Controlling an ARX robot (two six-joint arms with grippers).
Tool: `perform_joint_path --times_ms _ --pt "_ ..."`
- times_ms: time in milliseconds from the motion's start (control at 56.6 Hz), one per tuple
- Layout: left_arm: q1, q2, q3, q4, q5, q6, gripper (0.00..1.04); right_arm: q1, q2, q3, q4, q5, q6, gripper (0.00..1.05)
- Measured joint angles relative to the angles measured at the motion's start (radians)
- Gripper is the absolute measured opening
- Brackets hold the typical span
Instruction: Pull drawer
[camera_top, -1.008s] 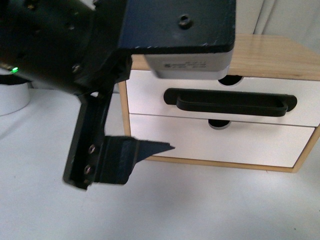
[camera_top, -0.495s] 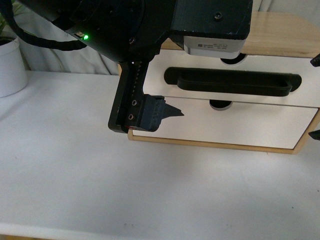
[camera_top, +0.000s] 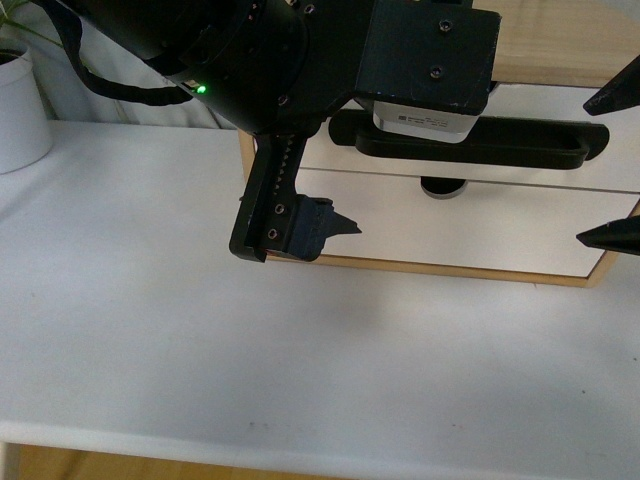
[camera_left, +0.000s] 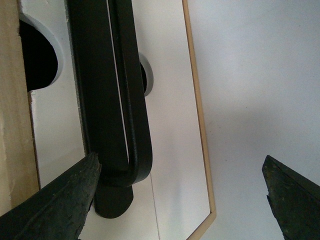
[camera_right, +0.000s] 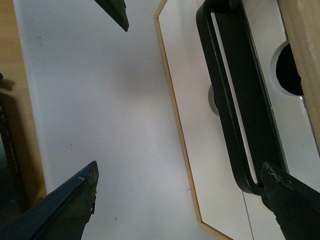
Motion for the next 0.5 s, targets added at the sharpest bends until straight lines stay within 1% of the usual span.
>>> perform_joint_path --times_ms 265,495 --pt "-0.019 0.016 0.005 -0.009 -0.004 0.01 0.98 0.005 0.041 0.004 0.048 0.01 0.003 0.96" --pt "-0.025 0.053 0.012 0.006 -0.047 0.043 0.98 0.014 0.08 0.007 0.089 0.011 0.022 0.96"
